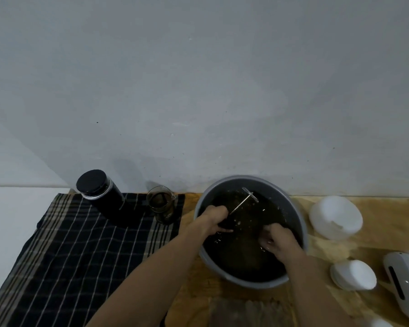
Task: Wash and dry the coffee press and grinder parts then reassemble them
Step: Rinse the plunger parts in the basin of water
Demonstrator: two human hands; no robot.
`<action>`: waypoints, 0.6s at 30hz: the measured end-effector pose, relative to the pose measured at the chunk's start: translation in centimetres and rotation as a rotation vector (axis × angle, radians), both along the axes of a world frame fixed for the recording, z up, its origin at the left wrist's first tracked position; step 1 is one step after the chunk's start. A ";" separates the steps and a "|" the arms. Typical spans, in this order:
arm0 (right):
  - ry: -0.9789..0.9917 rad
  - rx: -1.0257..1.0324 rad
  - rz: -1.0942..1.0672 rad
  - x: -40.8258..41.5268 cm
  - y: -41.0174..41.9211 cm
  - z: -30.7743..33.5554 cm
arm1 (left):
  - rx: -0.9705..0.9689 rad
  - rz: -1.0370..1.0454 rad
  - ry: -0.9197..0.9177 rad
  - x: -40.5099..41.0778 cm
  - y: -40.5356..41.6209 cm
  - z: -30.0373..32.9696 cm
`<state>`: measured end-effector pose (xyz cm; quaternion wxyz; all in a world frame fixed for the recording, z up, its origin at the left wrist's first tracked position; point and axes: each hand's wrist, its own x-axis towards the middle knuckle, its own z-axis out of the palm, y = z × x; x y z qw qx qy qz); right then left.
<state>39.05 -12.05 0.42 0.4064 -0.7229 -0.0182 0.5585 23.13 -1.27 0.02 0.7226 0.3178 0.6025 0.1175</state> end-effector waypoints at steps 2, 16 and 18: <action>0.224 0.093 -0.024 -0.5 0.1 1.1 | -0.020 0.031 -0.010 0.4 -0.5 -0.6; -0.173 -0.081 0.218 0.2 0.0 1.4 | -0.114 -0.201 0.137 0.8 -1.0 -0.1; -0.037 -0.061 0.079 0.0 -0.3 0.5 | -0.109 -0.293 0.195 0.0 -0.6 0.4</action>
